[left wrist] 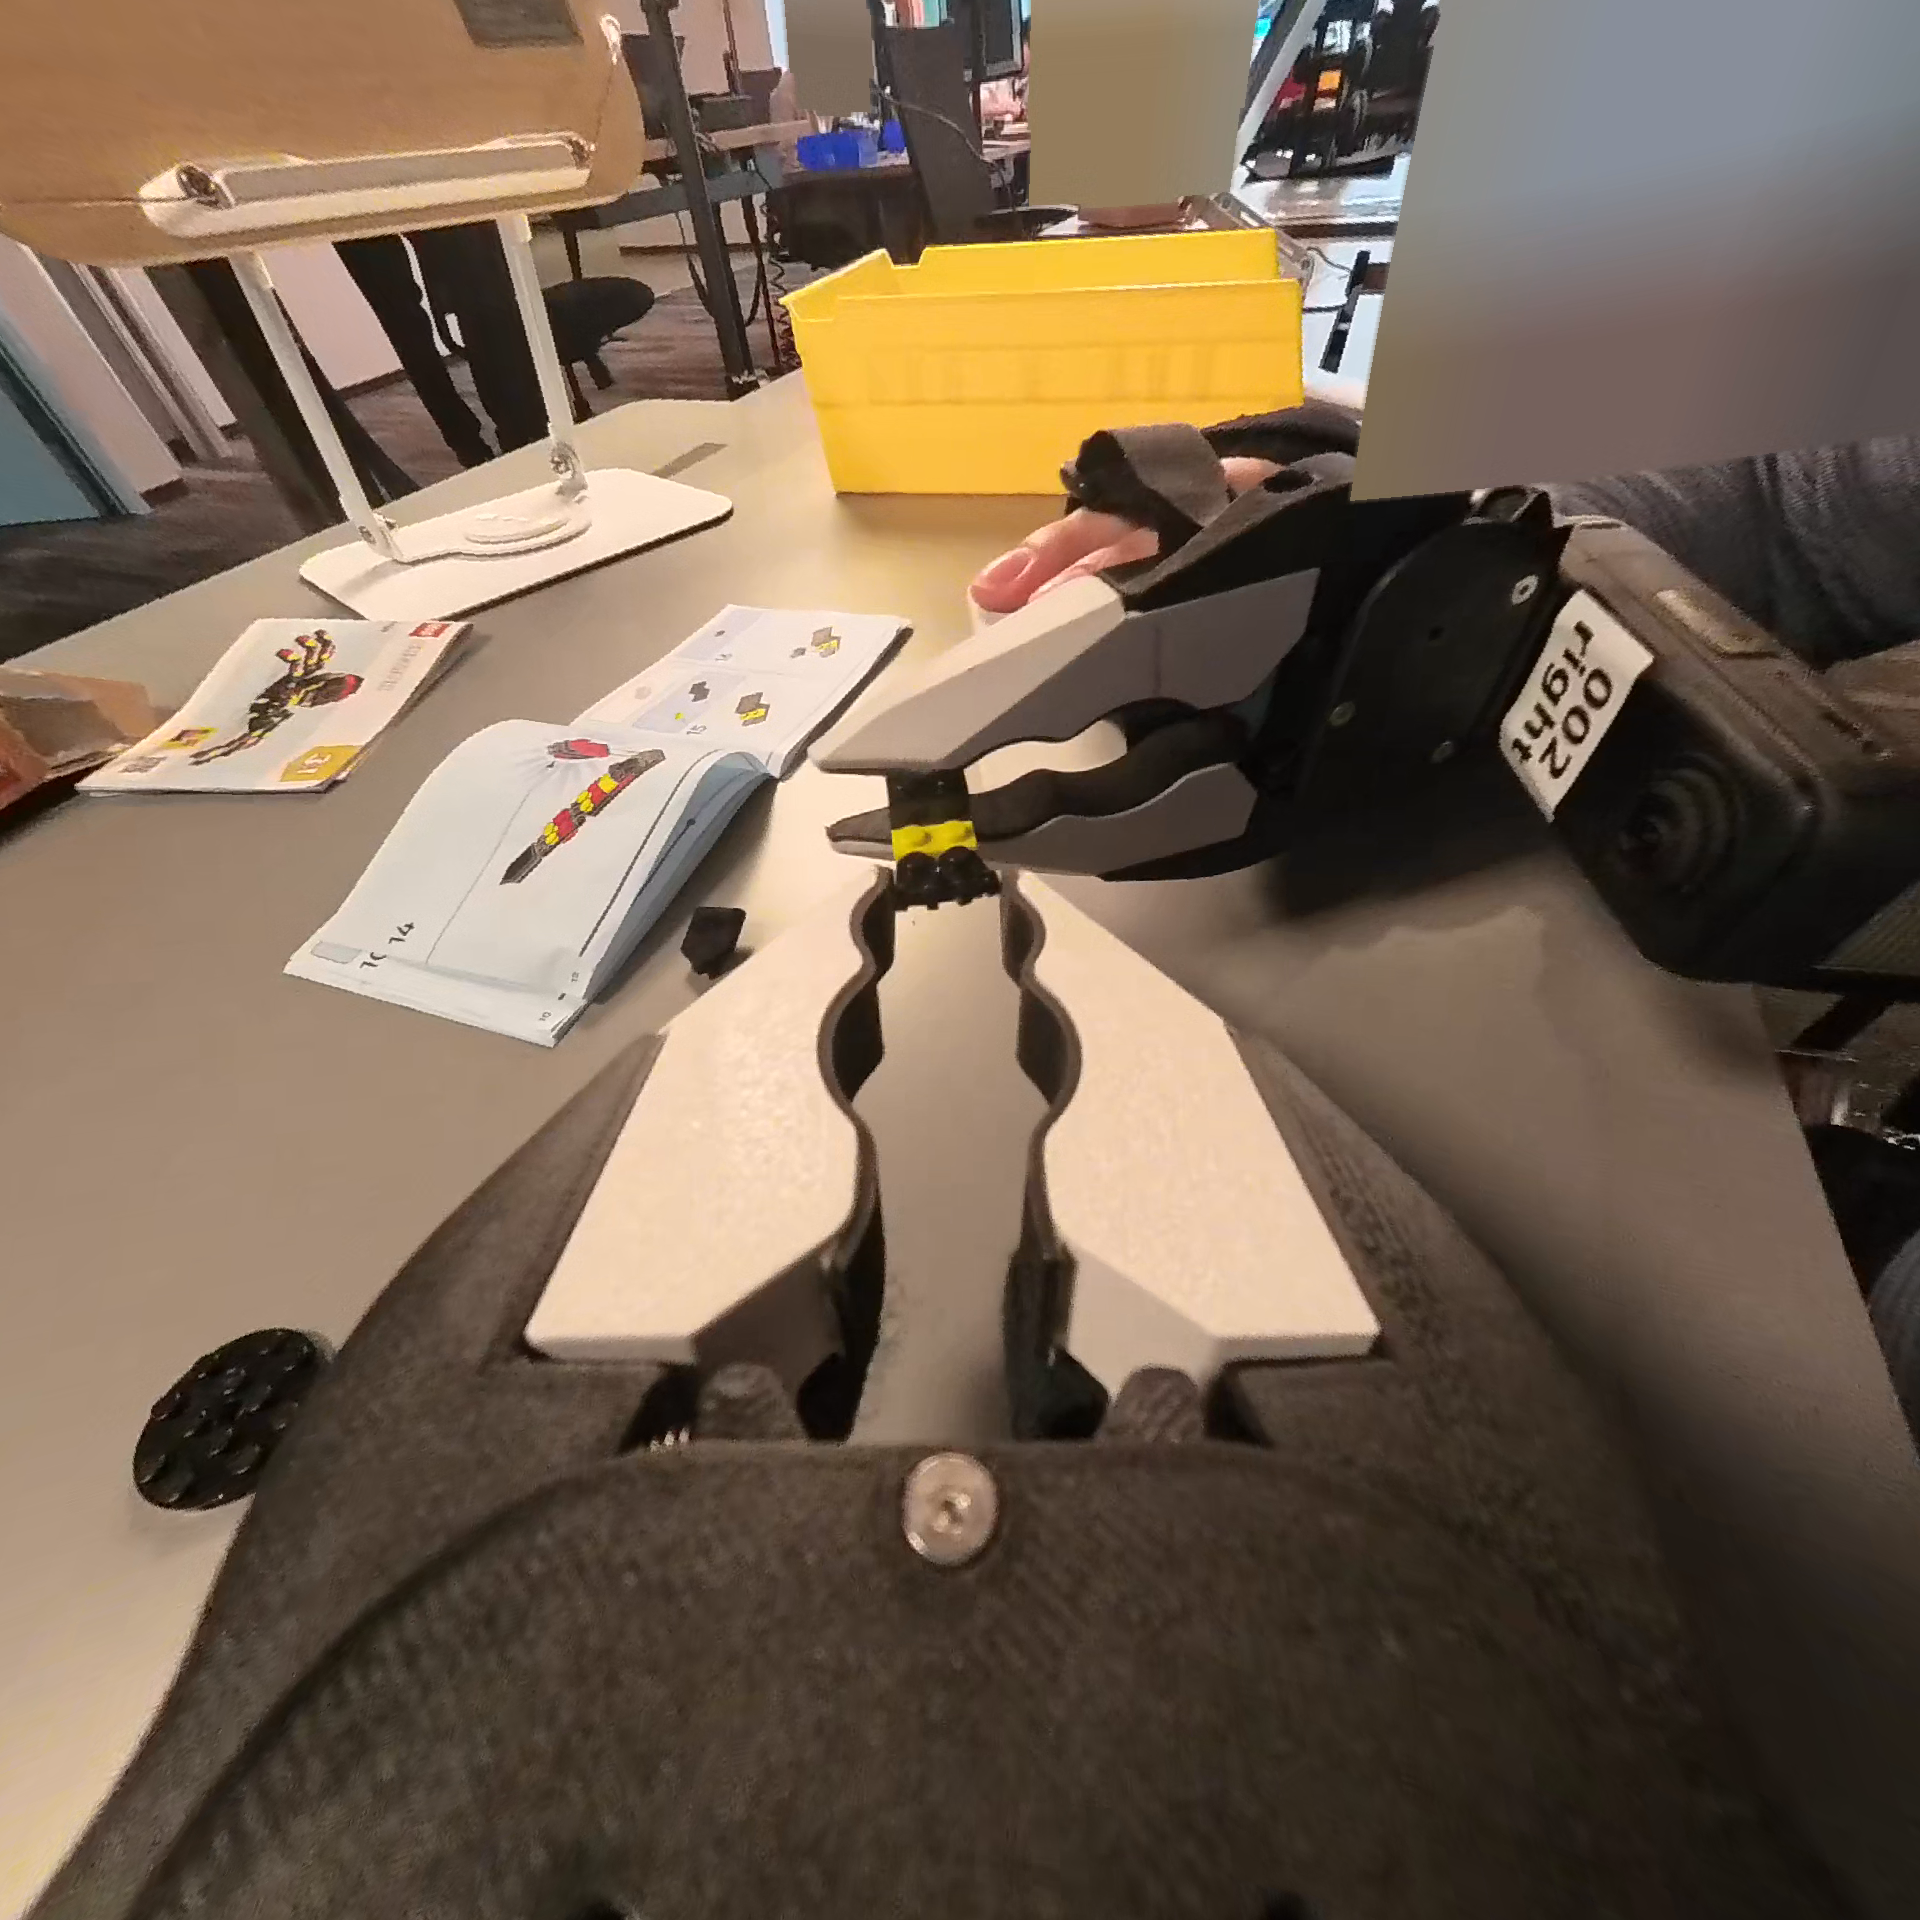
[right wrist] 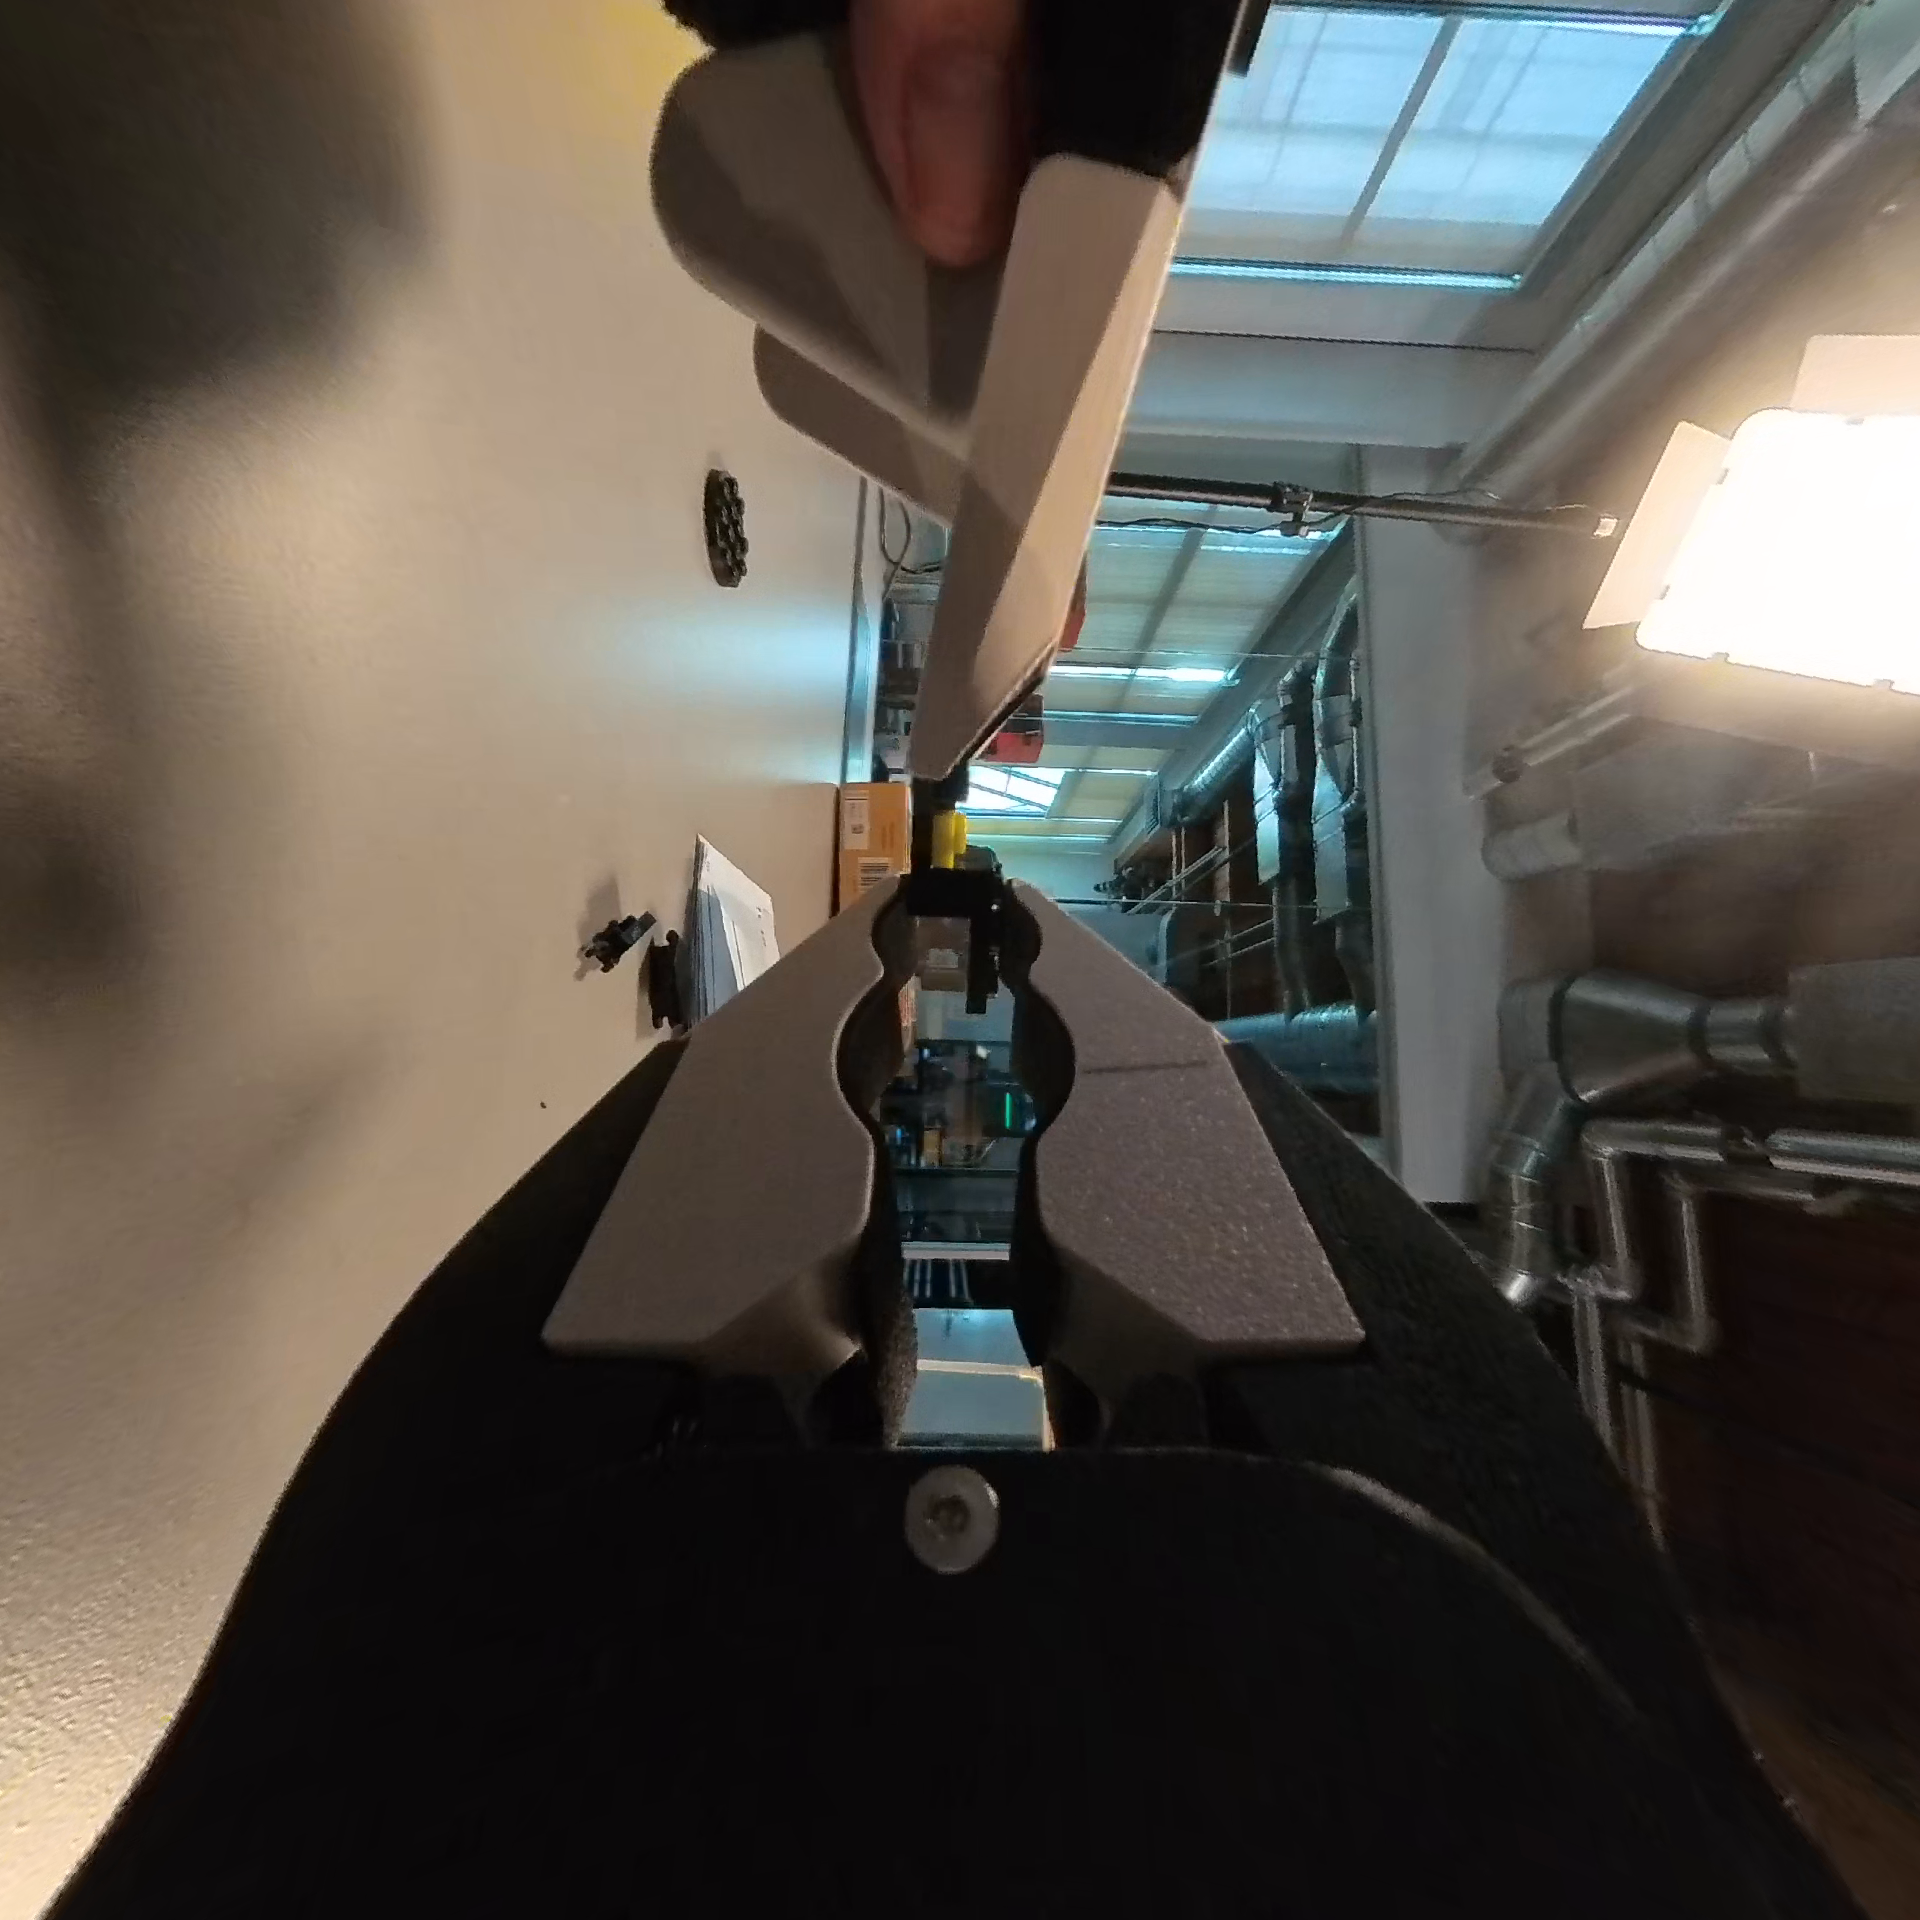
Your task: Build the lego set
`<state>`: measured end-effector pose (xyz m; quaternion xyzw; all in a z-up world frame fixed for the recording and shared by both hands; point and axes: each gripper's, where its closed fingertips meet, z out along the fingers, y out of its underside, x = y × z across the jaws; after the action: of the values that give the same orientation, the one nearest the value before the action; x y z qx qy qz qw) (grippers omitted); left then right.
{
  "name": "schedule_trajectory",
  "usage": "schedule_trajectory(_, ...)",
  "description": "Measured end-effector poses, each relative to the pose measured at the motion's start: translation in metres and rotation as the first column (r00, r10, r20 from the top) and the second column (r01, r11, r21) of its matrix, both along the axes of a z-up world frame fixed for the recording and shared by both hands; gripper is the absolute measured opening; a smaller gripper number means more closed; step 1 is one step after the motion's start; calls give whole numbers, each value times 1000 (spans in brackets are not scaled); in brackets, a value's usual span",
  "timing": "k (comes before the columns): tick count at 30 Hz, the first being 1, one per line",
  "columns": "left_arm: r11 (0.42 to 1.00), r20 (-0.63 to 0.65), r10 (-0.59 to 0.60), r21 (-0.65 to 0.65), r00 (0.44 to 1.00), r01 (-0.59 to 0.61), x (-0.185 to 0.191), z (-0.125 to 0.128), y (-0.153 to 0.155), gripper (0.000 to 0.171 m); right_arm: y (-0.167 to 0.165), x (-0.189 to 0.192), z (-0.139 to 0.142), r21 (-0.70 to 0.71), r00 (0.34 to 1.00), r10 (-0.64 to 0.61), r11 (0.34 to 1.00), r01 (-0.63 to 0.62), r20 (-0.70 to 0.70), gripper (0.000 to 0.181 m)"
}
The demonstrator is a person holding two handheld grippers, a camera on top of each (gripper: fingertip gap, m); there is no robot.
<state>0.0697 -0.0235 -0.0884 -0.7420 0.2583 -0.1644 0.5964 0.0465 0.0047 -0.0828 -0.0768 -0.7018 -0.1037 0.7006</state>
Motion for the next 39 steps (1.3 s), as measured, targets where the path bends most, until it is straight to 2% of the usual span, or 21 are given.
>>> schedule_trajectory(20, 1000, -17, 20, -5, 1000, -20, -2, -4, 3, 16, 4, 0, -4, -9, 1000, -5, 1000, 6, 11, 13)
schedule_trajectory(22, 1000, -53, 30, 6, 998, -30, -4, -5, 4, 22, 5, 0, -6, -18, 1000, -2, 1000, 2, 11, 13)
schedule_trajectory(25, 997, -204, 46, 66, 978, -33, -8, -12, 5, 33, 9, -1, -7, -32, 1000, 4, 999, -4, 7, 13)
schedule_trajectory(27, 986, -352, 91, 164, 932, -35, -13, -13, 8, 36, 10, -1, -10, -66, 1000, 15, 998, -14, 12, 13)
schedule_trajectory(28, 973, -435, 135, 228, 891, -36, -15, -13, 9, 36, 11, -2, -13, -78, 1000, 17, 997, -16, 20, 13)
schedule_trajectory(30, 938, -582, 212, 348, 785, 4, -16, -11, 10, 33, 10, -3, -16, -80, 999, 26, 996, -23, 33, 13)
schedule_trajectory(32, 909, -682, 266, 413, 681, 59, -12, -14, 10, 29, 8, -4, -19, -76, 998, 38, 997, -34, 44, 13)
schedule_trajectory(35, 877, -761, 321, 463, 563, 126, -5, -17, 10, 23, 1, -4, -22, -74, 996, 62, 996, -57, 61, 13)
schedule_trajectory(39, 863, -810, 363, 479, 460, 162, -4, -21, 11, 10, -1, -4, -24, -87, 995, 75, 994, -69, 72, 13)
